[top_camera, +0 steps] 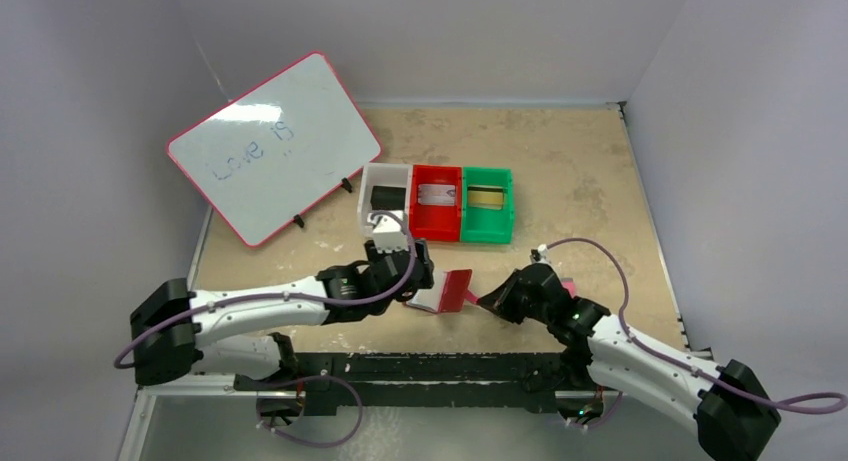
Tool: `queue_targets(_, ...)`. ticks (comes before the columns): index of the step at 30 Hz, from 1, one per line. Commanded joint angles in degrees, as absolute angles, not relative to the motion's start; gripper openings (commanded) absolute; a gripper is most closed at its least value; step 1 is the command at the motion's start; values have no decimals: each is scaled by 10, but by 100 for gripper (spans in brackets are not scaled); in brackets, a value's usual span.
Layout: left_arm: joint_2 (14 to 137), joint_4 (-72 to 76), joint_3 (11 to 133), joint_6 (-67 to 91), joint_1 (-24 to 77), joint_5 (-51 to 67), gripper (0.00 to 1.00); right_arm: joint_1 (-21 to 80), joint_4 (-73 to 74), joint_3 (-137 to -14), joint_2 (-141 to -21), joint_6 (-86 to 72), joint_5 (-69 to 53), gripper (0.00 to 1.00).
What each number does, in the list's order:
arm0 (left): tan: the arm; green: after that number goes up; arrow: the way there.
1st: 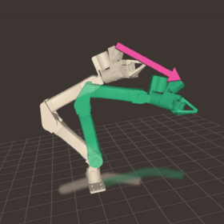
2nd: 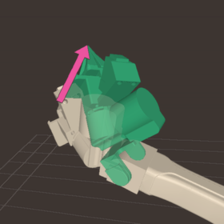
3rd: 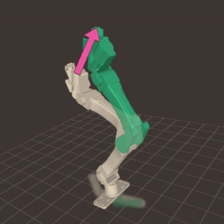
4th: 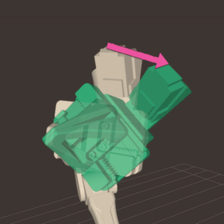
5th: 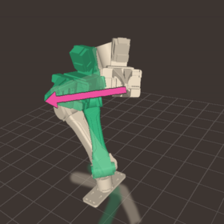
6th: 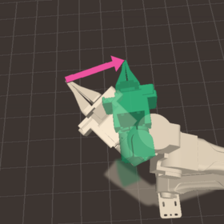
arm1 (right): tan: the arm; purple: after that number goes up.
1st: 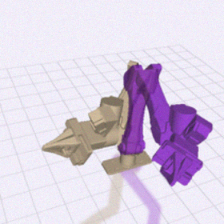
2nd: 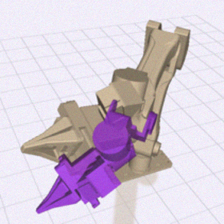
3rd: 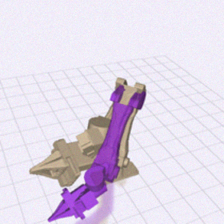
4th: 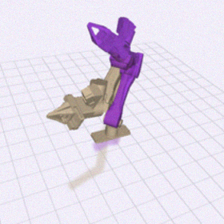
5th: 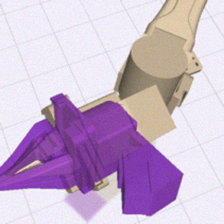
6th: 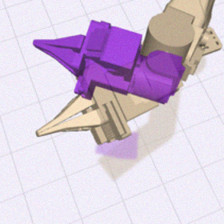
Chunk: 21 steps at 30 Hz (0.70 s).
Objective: Take the credit cards out of the card holder
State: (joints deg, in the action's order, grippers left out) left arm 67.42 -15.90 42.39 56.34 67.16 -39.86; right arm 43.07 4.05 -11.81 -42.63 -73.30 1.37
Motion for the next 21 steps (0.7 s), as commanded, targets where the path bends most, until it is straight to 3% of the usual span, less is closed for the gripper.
queue_targets(1, 748, -77, 461, 520, 671, -313, 69, 432, 49, -107, -414, -759, 24, 0)
queue_targets(12, 857, -54, 489, 530, 671, -238, 69, 432, 23, -106, -472, -747, 34, 0)
queue_targets(17, 881, 44, 476, 515, 671, -132, 60, 432, 20, -126, -484, -721, 35, 0)
queue_targets(18, 887, 56, 476, 514, 671, -118, 58, 432, 26, -133, -481, -715, 38, 3)
queue_targets(21, 906, 73, 483, 516, 671, -97, 54, 432, 70, -159, -464, -706, 62, 26)
